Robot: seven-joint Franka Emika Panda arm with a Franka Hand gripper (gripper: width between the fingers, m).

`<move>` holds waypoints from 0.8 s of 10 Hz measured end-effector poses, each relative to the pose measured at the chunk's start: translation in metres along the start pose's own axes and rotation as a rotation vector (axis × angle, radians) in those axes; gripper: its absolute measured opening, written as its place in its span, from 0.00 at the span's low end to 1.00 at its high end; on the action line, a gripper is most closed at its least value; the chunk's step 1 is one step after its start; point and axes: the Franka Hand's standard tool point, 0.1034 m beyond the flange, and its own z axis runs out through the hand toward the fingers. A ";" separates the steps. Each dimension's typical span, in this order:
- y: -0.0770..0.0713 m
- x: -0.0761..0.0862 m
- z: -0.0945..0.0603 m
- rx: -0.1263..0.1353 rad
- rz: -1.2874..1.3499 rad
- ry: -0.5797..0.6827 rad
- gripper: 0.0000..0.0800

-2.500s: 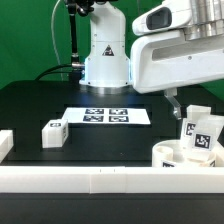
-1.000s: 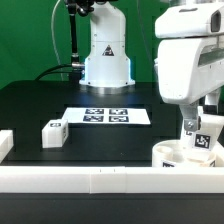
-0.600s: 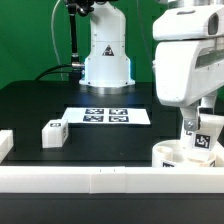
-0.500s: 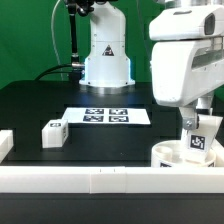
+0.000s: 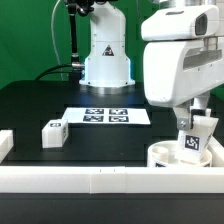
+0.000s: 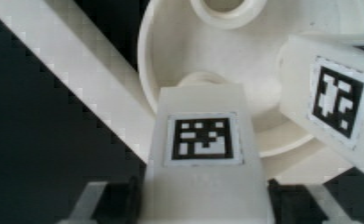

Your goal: Assemble stool

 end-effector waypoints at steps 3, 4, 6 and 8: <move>0.000 0.000 0.000 0.001 0.189 0.000 0.42; 0.000 0.000 0.000 0.001 0.338 0.019 0.42; -0.003 0.003 0.001 -0.005 0.578 0.036 0.42; -0.011 0.009 0.002 0.005 0.809 0.039 0.42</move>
Offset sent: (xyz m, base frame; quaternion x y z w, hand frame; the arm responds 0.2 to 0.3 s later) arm -0.0156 0.0005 -0.0043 0.0204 0.0300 0.3016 0.9527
